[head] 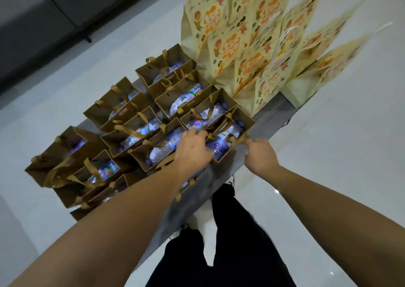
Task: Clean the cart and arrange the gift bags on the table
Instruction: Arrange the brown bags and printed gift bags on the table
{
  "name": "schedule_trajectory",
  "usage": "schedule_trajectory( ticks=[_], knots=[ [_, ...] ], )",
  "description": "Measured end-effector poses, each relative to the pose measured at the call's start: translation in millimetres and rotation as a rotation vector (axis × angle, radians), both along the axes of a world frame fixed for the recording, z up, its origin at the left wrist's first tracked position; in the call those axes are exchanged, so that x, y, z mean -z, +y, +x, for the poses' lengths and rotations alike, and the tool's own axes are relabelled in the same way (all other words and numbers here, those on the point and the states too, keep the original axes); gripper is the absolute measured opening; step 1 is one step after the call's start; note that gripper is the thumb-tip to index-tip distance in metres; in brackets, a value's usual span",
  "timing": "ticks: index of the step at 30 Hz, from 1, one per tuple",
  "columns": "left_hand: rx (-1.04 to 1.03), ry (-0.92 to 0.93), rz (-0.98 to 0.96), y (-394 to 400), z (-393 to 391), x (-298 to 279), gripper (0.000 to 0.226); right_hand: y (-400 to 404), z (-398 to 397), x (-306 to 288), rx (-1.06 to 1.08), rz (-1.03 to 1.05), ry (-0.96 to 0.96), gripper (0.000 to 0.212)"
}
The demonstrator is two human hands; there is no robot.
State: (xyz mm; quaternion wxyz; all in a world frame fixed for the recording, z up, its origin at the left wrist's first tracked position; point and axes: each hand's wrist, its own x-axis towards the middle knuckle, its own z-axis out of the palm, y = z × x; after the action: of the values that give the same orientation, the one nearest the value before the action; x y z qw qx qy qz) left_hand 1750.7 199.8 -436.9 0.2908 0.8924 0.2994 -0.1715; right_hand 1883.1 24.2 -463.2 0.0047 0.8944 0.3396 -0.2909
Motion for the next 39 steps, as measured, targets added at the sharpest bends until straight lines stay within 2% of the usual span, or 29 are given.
schedule_trajectory(
  ticks=[2,5,9,14,16,19,26,30,31,32,34,37,39],
  knots=[
    [-0.003,0.025,-0.049,-9.1,11.2,14.2,0.037,2.8,19.9,12.6,-0.213,0.014,-0.105,0.047],
    [-0.066,0.072,-0.09,-20.7,25.0,34.5,0.031,20.2,50.3,29.8,-0.447,-0.032,-0.076,0.06],
    [-0.189,0.135,-0.131,-42.6,40.9,56.7,0.042,43.2,80.7,43.2,-0.587,-0.13,0.027,0.044],
    [-0.209,0.221,-0.108,-60.4,56.1,71.6,0.031,64.7,108.5,47.2,-0.575,-0.111,0.211,0.033],
    [-0.248,0.213,-0.1,-60.7,58.0,73.9,0.024,69.5,114.4,47.3,-0.598,-0.092,0.215,0.027],
    [-0.328,0.209,-0.087,-54.4,59.2,75.1,0.026,75.6,115.2,46.4,-0.61,-0.078,0.231,0.019],
    [-0.349,0.25,-0.154,-50.1,58.5,70.6,0.022,78.1,115.5,42.7,-0.588,-0.098,0.285,0.011],
    [-0.33,0.312,-0.179,-52.9,53.7,68.4,0.022,77.1,112.5,39.4,-0.41,-0.054,0.424,0.004],
    [-0.325,0.317,-0.198,-54.0,51.4,68.1,0.02,76.3,111.3,40.7,-0.374,-0.017,0.441,0.007],
    [-0.329,0.314,-0.21,-55.2,48.9,68.3,0.018,75.0,110.0,42.0,-0.379,0.018,0.432,0.013],
    [-0.355,0.294,-0.208,-57.0,44.8,68.9,0.02,73.3,105.7,44.6,-0.552,0.024,0.328,0.023],
    [-0.405,0.266,-0.189,-60.6,40.5,69.3,0.025,76.3,93.9,53.4,-0.88,-0.085,0.108,0.039],
    [-0.431,0.24,-0.18,-64.2,35.3,69.5,0.022,78.2,87.0,67.1,-0.915,-0.173,0.061,0.04]
  ],
)
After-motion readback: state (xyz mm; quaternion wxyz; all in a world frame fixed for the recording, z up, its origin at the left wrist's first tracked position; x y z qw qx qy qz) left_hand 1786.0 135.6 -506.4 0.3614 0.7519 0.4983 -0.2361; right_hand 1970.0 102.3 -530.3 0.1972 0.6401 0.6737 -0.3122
